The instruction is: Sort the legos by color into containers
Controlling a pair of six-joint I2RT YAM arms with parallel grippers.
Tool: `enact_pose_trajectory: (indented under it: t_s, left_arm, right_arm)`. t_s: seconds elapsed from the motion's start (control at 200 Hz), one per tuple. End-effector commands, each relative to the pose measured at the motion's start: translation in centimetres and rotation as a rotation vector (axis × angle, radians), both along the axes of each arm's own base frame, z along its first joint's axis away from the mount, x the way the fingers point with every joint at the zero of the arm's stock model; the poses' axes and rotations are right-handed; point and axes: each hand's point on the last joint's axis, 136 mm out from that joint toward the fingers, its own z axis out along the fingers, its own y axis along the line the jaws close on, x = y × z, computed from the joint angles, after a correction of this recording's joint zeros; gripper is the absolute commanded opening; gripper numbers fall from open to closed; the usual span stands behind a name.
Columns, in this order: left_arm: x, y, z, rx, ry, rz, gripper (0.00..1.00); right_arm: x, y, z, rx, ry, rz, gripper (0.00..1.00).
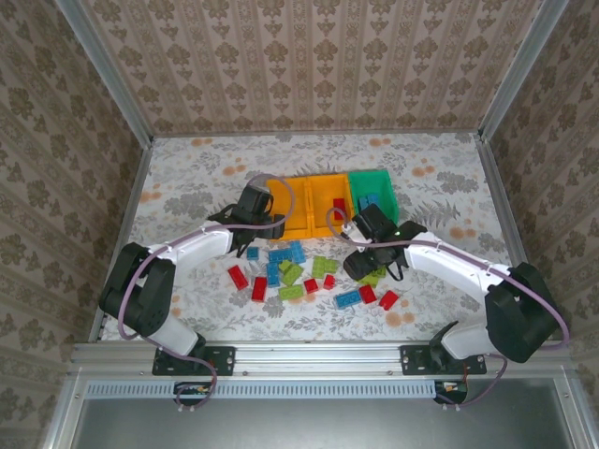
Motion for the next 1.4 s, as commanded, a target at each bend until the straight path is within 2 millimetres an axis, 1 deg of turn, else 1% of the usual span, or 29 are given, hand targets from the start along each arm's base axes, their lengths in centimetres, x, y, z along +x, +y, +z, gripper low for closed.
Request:
enact_pose_trajectory:
  t_s: [0.0, 0.115, 0.195, 0.36, 0.58, 0.81, 0.87, 0.925, 0.98, 1.105, 1.3, 1.345, 1.395]
  left_arm:
    - [-0.1, -0.1, 0.4, 0.008, -0.02, -0.01, 0.91]
    - [-0.1, 0.0, 0.3, 0.009, -0.018, -0.003, 0.91]
    - [-0.2, 0.2, 0.4, 0.011, -0.019, 0.001, 0.91]
    - [-0.2, 0.3, 0.3, 0.016, -0.02, 0.002, 0.91]
    - [-0.2, 0.2, 0.3, 0.013, -0.02, 0.001, 0.91]
    - [-0.3, 0.2, 0.3, 0.016, -0.018, 0.0, 0.92]
    - [-0.3, 0.3, 0.3, 0.018, -0.018, 0.002, 0.92]
    - [-0.3, 0.3, 0.3, 0.019, -0.018, 0.003, 0.92]
    - [-0.3, 0.3, 0.3, 0.022, -0.019, 0.004, 0.92]
    - [-0.2, 0.3, 0.3, 0.019, -0.018, 0.004, 0.92]
    - [-0.3, 0.3, 0.4, 0.022, -0.018, 0.005, 0.92]
    - [-0.3, 0.4, 0.5, 0.023, -0.019, 0.008, 0.92]
    - [-0.2, 0.4, 0.5, 0.023, -0.02, 0.012, 0.92]
  right_arm:
    - [-1.8, 0.1, -1.3, -0.066, 0.089, 0.101, 0.69]
    - [-2.7, 0.5, -2.4, -0.114, 0.133, 0.146, 0.64]
    - [-3.1, 0.1, -3.2, -0.16, 0.152, 0.154, 0.59]
    - [-2.8, -0.4, -3.7, -0.2, 0.143, 0.143, 0.5]
    - [-2.5, -1.1, -4.7, -0.295, 0.154, 0.153, 0.5]
    - [-2.2, -0.8, -5.1, -0.314, 0.158, 0.168, 0.47]
    - [-2.2, -0.7, -5.2, -0.32, 0.158, 0.172, 0.44]
    - [-2.0, -0.7, -5.2, -0.329, 0.148, 0.165, 0.38]
    - [-1.7, -0.6, -4.9, -0.326, 0.128, 0.155, 0.33]
    - [-0.4, 0.4, -3.2, -0.263, 0.052, 0.124, 0.28]
    - [2.2, 1.8, -0.1, -0.17, -0.047, 0.04, 0.24]
    - [3.0, 2.4, 0.6, -0.127, -0.066, 0.006, 0.24]
    - [4.0, 3.4, 1.8, -0.049, -0.089, -0.031, 0.24]
